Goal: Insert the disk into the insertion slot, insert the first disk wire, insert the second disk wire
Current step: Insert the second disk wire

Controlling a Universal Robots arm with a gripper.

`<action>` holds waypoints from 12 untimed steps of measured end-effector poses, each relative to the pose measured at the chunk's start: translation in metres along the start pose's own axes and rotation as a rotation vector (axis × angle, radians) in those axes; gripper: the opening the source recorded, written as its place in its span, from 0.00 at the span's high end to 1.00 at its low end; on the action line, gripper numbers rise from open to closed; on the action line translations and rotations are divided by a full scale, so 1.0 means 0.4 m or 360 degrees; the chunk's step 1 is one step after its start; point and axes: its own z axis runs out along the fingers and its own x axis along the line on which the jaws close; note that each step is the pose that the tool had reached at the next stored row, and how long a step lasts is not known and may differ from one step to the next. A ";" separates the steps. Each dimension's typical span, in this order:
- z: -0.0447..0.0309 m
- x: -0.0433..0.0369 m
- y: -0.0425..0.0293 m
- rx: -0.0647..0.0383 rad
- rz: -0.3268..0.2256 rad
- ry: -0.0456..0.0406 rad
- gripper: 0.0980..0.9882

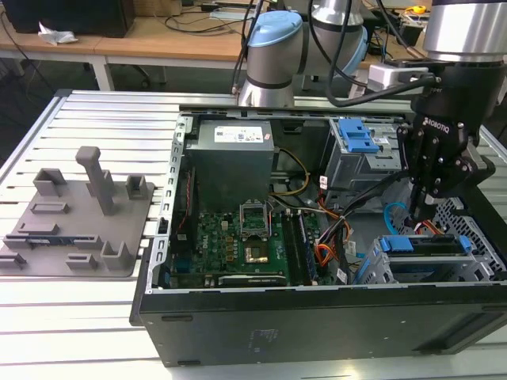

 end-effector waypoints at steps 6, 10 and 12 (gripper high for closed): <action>0.002 0.006 0.012 0.0046 0.0011 0.0004 0.83; 0.003 0.009 0.011 0.0012 0.0003 0.0001 0.76; 0.003 0.009 0.010 -0.0013 0.0008 0.0000 0.76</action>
